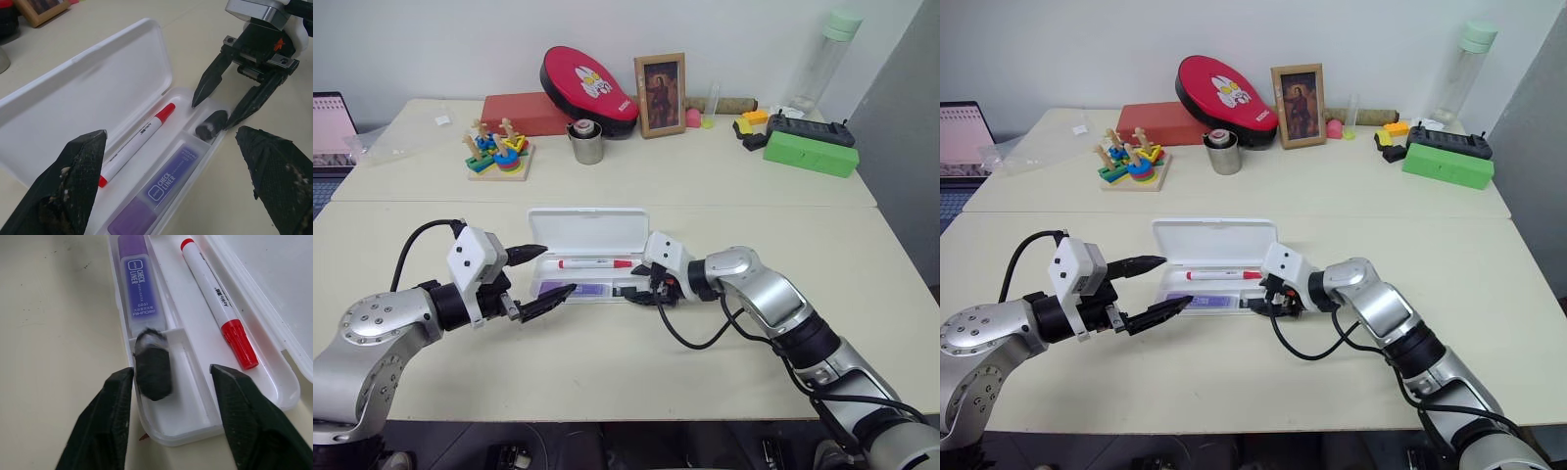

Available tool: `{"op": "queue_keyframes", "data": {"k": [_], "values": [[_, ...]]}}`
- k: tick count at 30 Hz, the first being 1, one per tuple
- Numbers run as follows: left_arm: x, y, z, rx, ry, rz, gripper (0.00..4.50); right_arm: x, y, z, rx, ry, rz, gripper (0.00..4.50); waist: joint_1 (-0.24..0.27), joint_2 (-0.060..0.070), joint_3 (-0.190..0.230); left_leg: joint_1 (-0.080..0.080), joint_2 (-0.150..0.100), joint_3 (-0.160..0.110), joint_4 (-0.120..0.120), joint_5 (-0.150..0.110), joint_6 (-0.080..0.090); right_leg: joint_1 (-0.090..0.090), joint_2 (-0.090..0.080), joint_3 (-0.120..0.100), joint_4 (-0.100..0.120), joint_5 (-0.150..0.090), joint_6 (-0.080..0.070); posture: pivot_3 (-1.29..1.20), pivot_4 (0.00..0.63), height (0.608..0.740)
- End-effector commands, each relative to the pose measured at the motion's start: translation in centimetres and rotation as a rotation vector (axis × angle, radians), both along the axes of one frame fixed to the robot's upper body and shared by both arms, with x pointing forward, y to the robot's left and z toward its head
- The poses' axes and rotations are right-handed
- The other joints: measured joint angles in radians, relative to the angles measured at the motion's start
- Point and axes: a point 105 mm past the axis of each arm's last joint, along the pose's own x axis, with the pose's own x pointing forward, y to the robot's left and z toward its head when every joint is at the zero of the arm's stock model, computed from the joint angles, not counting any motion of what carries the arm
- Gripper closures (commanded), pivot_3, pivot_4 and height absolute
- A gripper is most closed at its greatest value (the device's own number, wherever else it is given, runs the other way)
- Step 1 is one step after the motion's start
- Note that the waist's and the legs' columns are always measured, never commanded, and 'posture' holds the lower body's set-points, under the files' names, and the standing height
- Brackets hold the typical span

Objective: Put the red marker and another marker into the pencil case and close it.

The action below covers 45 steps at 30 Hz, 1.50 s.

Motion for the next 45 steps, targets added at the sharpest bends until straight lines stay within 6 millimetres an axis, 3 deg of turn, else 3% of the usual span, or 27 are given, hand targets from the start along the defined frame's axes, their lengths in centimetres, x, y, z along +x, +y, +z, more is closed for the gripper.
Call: {"op": "queue_keyframes", "data": {"k": [1, 3, 5, 9, 10, 12, 14, 18, 21, 26, 30, 41, 45], "values": [[0.0, 0.0, 1.3, -0.014, -0.057, 0.008, 0.0, 0.4, 0.4, 2.9, 0.07, -0.067, 0.021, 0.64, 0.0, 0.0, 0.0, 0.0, 0.0, 0.0, 0.0, 0.0, 0.0, 0.0, 0.0, 0.0, 0.0, 0.0, 0.0, 0.0, 0.15, 0.74], [0.1, 0.0, 1.5, -0.017, -0.066, 0.015, 0.0, 0.6, 0.4, 3.1, 0.072, -0.073, 0.02, 0.17, 0.001, 0.0, 0.0, 0.0, 0.0, 0.0, 0.0, 0.0, 0.0, 0.0, 0.0, 0.0, 0.0, 0.0, 0.0, 0.0, 0.15, 0.74], [0.1, 0.1, 1.7, -0.027, -0.074, 0.021, 0.0, 0.6, 0.3, 3.3, 0.077, -0.075, 0.023, 0.03, 0.001, 0.0, 0.0, 0.0, 0.0, 0.0, 0.0, 0.0, 0.0, 0.0, 0.0, 0.0, 0.0, 0.0, 0.0, 0.0, 0.15, 0.74], [0.4, 1.5, 3.3, -0.092, -0.152, 0.129, 0.0, -1.6, 1.4, 9.3, 0.367, -0.032, 0.168, 0.03, 0.0, 0.0, 0.0, 0.0, 0.0, 0.0, 0.0, 0.0, 0.0, 0.0, 0.0, 0.0, 0.0, 0.001, -0.002, 0.0, 0.15, 0.74], [0.5, 2.0, 3.8, -0.119, -0.175, 0.163, 0.0, -1.2, 1.5, 10.5, 0.41, -0.041, 0.155, 0.21, 0.0, 0.0, 0.0, 0.0, 0.0, 0.0, 0.0, 0.0, 0.0, 0.0, 0.0, 0.0, 0.0, 0.001, -0.002, 0.0, 0.15, 0.74], [0.7, 3.3, 5.2, -0.203, -0.225, 0.269, 0.0, 1.9, 1.7, 12.9, 0.47, -0.083, 0.03, 0.58, 0.0, 0.0, 0.0, 0.0, 0.0, 0.0, 0.0, 0.0, 0.0, 0.0, 0.0, 0.0, 0.001, 0.001, -0.002, 0.0, 0.15, 0.74], [0.5, 4.1, 6.2, -0.28, -0.255, 0.324, 0.0, 4.8, 2.0, 13.8, 0.464, -0.104, -0.107, 0.92, 0.002, 0.0, 0.0, 0.0, 0.0, -0.001, 0.0, 0.0, 0.0, 0.001, 0.0, -0.001, 0.0, 0.001, -0.002, 0.0, 0.15, 0.74], [0.1, 4.9, 7.1, -0.341, -0.28, 0.384, 0.0, 8.5, 2.8, 13.6, 0.402, -0.125, -0.286, 1.73, -0.009, -0.001, -0.001, 0.0, 0.001, -0.001, 0.001, 0.0, 0.0, 0.0, 0.001, -0.001, 0.002, 0.003, -0.002, 0.0, 0.15, 0.74], [-0.2, 5.1, 7.0, -0.35, -0.271, 0.411, 0.0, 9.9, 3.5, 13.3, 0.372, -0.137, -0.348, 2.3, -0.011, -0.001, -0.001, 0.0, 0.0, 0.0, 0.0, 0.0, 0.0, 0.001, 0.0, 0.0, 0.0, 0.002, -0.002, 0.0, 0.15, 0.74], [-0.6, 5.0, 6.6, -0.35, -0.253, 0.42, 0.0, 9.9, 4.7, 11.8, 0.284, -0.151, -0.301, 3.47, -0.007, -0.001, 0.0, -0.001, 0.0, 0.0, -0.001, 0.0, 0.0, 0.0, 0.0, -0.001, 0.0, 0.002, -0.003, 0.0, 0.15, 0.74], [-1.0, 4.8, 6.5, -0.334, -0.242, 0.397, 0.0, 8.7, 5.1, 10.2, 0.185, -0.176, -0.2, 4.46, -0.008, -0.001, 0.0, 0.0, 0.0, 0.0, -0.001, 0.0, 0.0, 0.0, 0.0, -0.001, 0.0, 0.002, -0.003, 0.0, 0.15, 0.74], [-1.9, 3.5, 5.5, -0.283, -0.153, 0.268, 0.0, 3.1, 5.3, 6.8, 0.053, -0.173, 0.102, 4.48, -0.011, -0.001, -0.001, 0.0, 0.0, 0.0, -0.001, 0.0, 0.0, 0.0, 0.0, -0.001, 0.0, 0.002, -0.002, 0.0, 0.15, 0.74], [-2.3, 2.7, 3.5, -0.197, -0.064, 0.216, 0.0, 0.7, 5.0, 4.0, -0.021, -0.15, 0.182, 4.48, -0.012, -0.001, -0.001, 0.001, 0.0, 0.0, -0.001, 0.0, 0.0, 0.0, 0.0, -0.001, 0.0, 0.002, -0.002, 0.0, 0.15, 0.74]]}}
